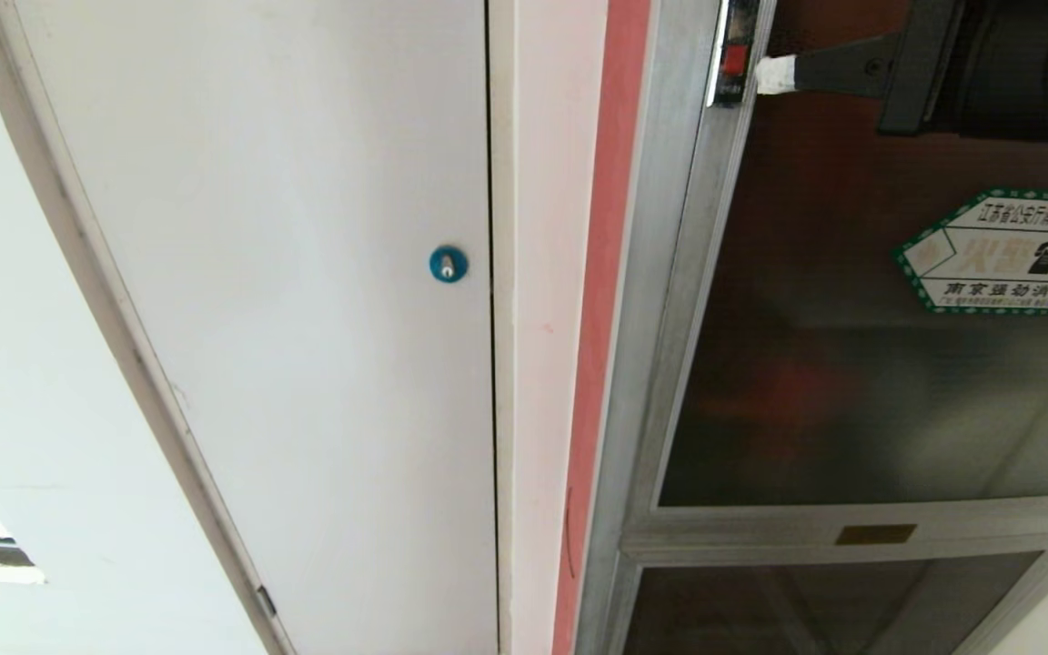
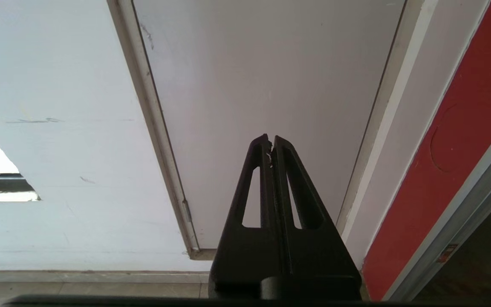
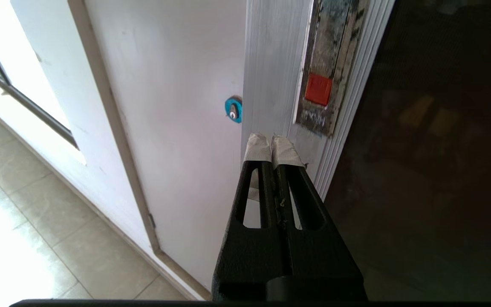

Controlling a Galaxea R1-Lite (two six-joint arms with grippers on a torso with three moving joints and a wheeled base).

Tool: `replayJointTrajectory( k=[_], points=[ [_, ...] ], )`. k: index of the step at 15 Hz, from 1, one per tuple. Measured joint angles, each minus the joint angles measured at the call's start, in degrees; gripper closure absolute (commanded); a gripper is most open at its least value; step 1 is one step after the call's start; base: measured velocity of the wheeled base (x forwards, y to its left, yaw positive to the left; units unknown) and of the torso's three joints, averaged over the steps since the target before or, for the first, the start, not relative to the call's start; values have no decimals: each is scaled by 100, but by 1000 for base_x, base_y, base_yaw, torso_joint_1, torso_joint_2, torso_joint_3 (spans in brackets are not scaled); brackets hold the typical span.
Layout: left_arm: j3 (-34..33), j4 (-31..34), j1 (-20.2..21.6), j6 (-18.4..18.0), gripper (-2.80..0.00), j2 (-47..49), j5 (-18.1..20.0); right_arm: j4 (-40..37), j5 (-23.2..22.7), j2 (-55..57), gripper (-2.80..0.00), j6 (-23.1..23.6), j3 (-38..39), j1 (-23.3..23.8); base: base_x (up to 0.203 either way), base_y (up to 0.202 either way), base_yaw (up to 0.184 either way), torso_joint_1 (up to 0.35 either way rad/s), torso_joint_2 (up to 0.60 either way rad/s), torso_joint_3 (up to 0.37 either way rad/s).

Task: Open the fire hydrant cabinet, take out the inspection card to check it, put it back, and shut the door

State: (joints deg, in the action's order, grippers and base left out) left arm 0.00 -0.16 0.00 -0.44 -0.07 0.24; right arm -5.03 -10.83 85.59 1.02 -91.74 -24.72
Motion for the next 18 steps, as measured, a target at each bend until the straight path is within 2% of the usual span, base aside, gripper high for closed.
replayJointTrajectory(
  k=[7, 18],
  points=[
    [0, 0, 0, 0, 0, 0, -1, 2, 126, 277, 0, 1, -389, 9, 0, 0, 0, 0, 0, 0],
    [0, -2, 0, -1, 0, 0, 0, 49, 250, 527, 0, 18, -590, 111, 0, 0, 0, 0, 0, 0]
  ],
)
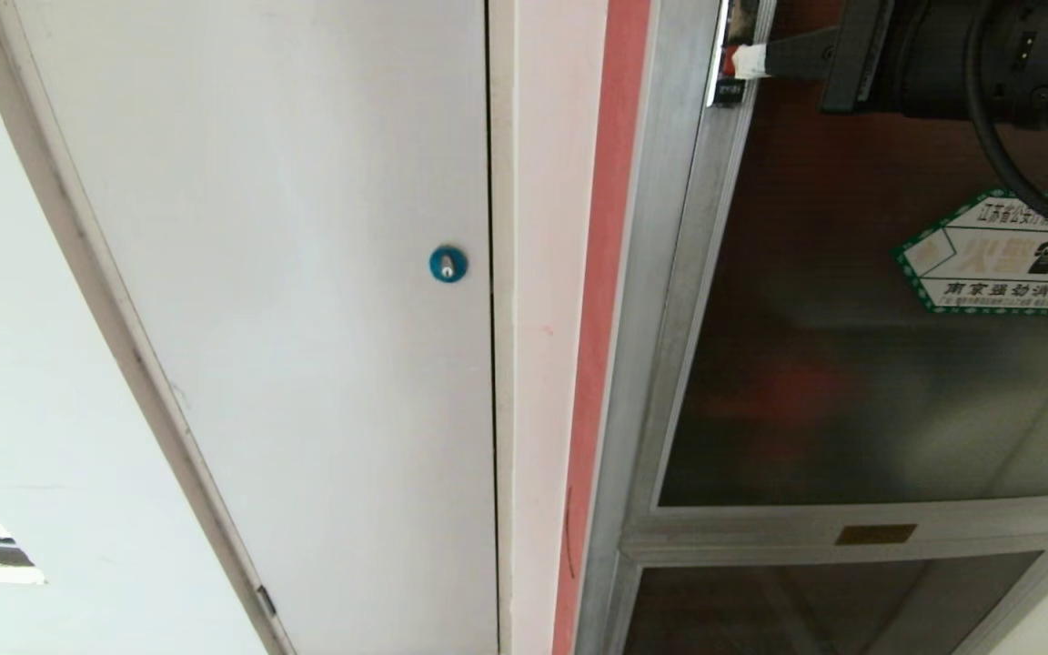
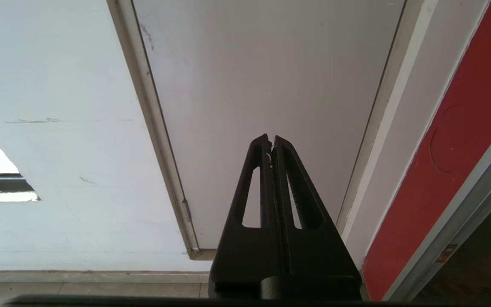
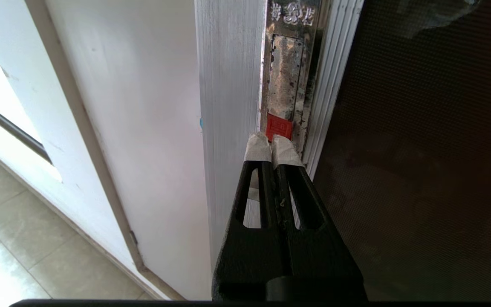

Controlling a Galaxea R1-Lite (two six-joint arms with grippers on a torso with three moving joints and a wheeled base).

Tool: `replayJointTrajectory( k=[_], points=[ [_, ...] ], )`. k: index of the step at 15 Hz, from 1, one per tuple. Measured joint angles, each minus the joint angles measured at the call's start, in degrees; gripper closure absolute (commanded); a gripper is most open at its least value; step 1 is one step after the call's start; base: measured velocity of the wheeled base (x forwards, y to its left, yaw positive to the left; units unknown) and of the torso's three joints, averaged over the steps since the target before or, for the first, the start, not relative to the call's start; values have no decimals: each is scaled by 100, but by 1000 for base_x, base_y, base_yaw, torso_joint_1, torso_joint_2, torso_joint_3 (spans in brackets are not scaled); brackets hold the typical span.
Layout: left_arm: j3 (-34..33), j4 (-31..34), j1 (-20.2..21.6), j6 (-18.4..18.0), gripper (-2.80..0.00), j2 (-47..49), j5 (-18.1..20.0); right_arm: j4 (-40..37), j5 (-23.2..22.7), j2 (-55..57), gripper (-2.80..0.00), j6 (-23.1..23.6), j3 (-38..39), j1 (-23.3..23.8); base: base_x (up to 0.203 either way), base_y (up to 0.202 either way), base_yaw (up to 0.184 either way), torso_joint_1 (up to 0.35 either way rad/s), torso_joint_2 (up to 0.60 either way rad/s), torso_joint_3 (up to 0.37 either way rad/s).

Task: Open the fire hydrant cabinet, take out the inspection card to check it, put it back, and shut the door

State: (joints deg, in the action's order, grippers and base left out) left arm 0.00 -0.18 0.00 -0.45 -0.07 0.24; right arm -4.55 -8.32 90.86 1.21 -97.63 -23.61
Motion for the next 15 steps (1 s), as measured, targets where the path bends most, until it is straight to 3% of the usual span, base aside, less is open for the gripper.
replayJointTrajectory(
  k=[15],
  points=[
    [0, 2, 0, -1, 0, 0, -4, 6, 104, 186, 0, 0, -184, 121, 0, 0, 0, 0, 0, 0]
  ],
)
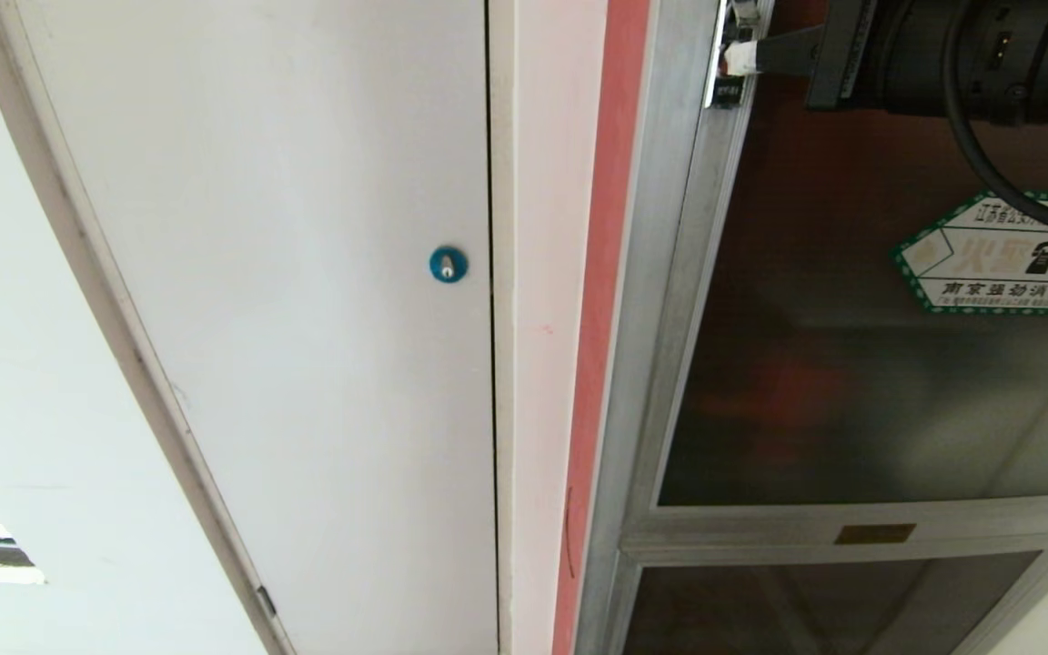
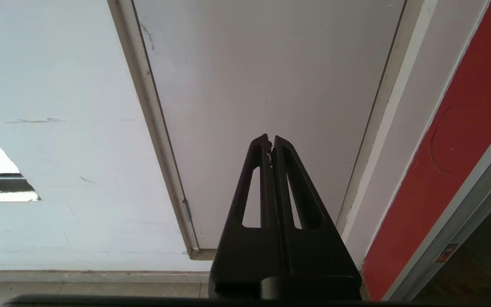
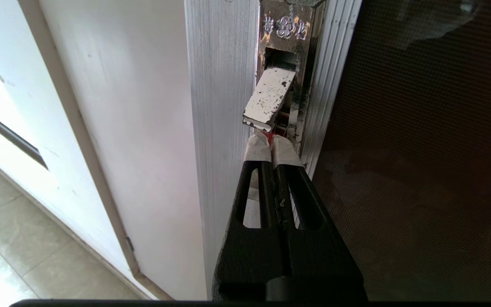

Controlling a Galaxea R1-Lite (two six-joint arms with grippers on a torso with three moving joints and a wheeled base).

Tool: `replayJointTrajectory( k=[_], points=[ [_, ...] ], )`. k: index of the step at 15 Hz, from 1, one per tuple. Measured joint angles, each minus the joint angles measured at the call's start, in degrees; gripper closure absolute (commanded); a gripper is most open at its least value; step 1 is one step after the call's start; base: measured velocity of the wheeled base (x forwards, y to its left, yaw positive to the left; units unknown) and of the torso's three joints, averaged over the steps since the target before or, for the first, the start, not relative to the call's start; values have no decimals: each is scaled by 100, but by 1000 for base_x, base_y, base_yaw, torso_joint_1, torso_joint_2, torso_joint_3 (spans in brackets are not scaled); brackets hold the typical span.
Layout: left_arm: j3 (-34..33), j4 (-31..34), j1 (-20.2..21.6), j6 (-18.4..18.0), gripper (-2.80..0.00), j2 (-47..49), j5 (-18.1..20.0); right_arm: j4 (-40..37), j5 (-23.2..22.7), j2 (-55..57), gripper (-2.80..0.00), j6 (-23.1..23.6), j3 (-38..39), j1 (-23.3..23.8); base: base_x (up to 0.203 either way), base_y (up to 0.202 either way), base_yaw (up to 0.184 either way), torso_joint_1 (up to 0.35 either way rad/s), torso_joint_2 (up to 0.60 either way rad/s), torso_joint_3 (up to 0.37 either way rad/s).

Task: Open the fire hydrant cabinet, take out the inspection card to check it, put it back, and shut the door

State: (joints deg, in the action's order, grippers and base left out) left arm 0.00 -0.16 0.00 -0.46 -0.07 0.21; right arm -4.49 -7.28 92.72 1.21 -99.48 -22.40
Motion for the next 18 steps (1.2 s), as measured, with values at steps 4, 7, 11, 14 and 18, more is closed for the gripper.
replayJointTrajectory(
  k=[4, 7, 11, 14, 18],
  points=[
    [0, 0, 0, 5, 0, 0, 2, 2, -7, -30, 0, -2, 35, 33, 0, 0, 0, 0, 0, 0],
    [0, 0, 0, 4, 0, 0, 4, -59, 9, -197, 0, 0, 223, -105, 0, 0, 0, 0, 0, 0],
    [0, 0, 0, 2, 0, 0, 2, -12, 312, -659, 0, -23, 909, -629, 0, 0, 0, 0, 0, 0],
    [0, 1, 0, 2, 0, 0, 1, 600, 1170, -1001, 0, -41, 1666, -1266, 0, 0, 0, 0, 0, 0],
    [0, 0, 0, 5, 0, 0, 4, 2184, 2787, -1216, 0, 43, 2672, -2139, 0, 0, 0, 0, 0, 0]
  ],
)
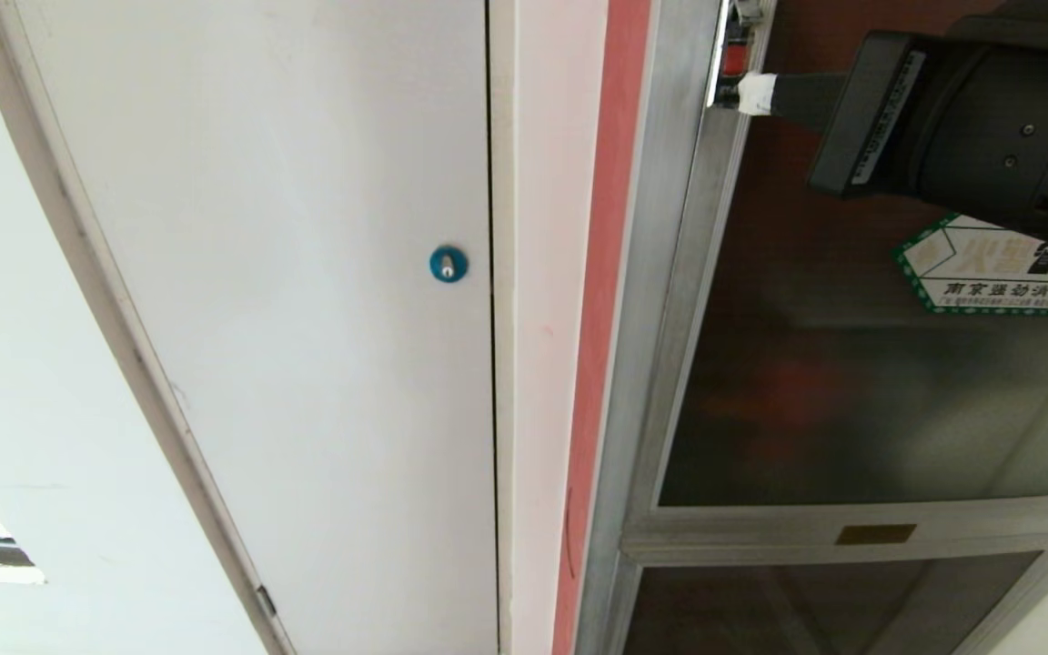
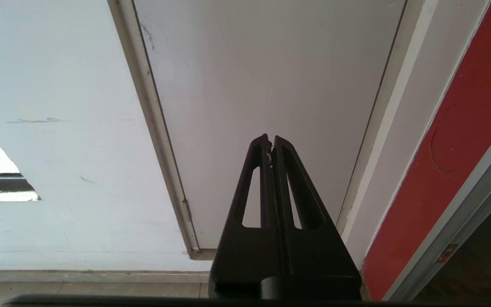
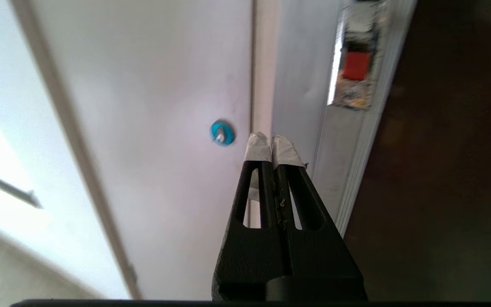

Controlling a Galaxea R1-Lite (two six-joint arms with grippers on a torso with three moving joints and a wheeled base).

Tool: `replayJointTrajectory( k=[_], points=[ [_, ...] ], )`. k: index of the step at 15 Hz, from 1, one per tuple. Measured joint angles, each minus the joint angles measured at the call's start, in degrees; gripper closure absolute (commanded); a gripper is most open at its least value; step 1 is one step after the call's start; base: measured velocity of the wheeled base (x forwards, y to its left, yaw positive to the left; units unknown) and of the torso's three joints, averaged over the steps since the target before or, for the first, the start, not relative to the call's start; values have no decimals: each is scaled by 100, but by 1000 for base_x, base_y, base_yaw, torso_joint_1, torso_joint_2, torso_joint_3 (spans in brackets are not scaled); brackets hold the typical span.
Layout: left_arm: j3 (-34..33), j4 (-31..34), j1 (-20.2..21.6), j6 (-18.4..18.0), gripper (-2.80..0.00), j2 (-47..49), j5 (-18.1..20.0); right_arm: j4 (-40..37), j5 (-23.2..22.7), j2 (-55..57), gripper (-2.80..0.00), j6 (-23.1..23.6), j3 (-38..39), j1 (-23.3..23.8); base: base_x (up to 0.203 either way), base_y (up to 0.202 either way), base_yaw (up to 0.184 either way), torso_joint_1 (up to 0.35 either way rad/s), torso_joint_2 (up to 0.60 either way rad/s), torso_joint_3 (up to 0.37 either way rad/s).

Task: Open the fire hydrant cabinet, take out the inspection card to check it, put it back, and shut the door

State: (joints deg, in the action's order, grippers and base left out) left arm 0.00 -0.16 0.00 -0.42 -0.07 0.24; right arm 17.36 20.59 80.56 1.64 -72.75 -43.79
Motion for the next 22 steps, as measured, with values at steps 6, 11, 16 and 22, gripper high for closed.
replayJointTrajectory(
  k=[6, 11, 16, 22],
  points=[
    [0, -5, 0, -2, 0, 0, 0, 2450, 959, 103, 0, 986, 1058, -160, 0, 0, 0, 0, 0, 0],
    [0, 0, 0, -5, 0, 0, -4, 3717, 1186, 415, 0, 1554, 1417, -168, 0, 0, 0, 0, 0, 0],
    [0, -1, 0, -2, 0, 0, -3, 3890, 1273, 585, 0, 1688, 1334, -190, 0, 0, 0, 0, 0, 0],
    [0, -2, 0, -3, 0, 0, -4, 3905, 1488, 798, -280, 1749, 961, -190, 0, 0, 0, 0, 0, 0]
  ],
)
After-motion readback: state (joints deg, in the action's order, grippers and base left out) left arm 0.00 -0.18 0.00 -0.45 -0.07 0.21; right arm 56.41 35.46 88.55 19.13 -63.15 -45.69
